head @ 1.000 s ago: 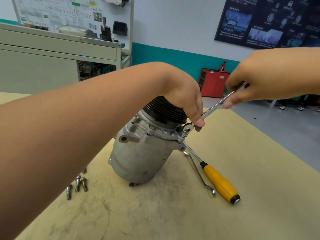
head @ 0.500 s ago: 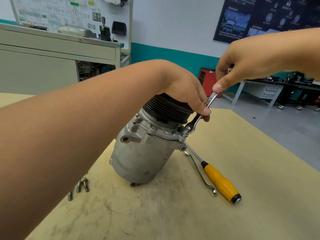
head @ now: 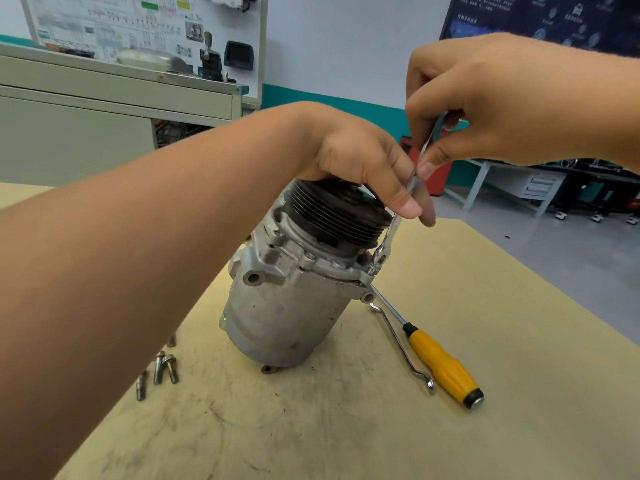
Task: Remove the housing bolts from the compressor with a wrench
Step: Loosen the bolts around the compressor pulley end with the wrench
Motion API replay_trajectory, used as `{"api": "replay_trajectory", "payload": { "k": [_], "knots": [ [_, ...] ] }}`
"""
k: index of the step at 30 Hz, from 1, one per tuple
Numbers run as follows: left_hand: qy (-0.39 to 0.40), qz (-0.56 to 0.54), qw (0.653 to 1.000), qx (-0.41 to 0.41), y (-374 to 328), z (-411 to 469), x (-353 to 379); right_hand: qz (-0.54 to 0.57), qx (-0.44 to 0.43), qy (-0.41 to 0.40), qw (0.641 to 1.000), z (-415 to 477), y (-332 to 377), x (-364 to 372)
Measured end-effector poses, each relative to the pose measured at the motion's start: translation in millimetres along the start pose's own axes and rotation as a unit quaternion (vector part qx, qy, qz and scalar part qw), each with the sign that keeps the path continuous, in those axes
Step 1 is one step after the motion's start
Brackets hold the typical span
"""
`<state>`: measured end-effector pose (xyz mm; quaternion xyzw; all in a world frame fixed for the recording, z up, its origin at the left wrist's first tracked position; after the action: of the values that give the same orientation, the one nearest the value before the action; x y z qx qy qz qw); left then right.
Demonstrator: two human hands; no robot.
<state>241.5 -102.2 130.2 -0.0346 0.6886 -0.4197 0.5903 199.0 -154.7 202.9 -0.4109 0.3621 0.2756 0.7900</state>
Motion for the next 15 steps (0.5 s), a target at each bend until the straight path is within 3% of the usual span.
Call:
{"api": "replay_trajectory", "payload": {
  "k": [7,12,14,15],
  "knots": [
    [0.01,-0.003,1.0,-0.015,1,5,2,0.018,-0.033,-0.054,0.998,-16,4,-9],
    [-0.005,0.023,1.0,-0.004,-1,2,4,0.057,0.055,-0.138,0.987,-20,-7,-9],
    [-0.008,0.041,0.999,0.0,-1,3,3,0.176,0.158,-0.175,0.956,-23,-18,-6],
    [-0.012,0.049,0.999,0.003,-1,3,2,0.269,0.213,-0.18,0.922,-25,-24,-1]
  ]
}}
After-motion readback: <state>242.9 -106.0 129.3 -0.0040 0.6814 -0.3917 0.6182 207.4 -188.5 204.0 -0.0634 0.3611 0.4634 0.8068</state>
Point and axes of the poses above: each hand's wrist, its own z-axis towards the middle knuckle, its own x-axis out of the palm, y = z × x, the point moved 7 cm from there along z, towards the middle knuckle, and after that the axes turned 12 degrees about -y, right-handed, at the moved point
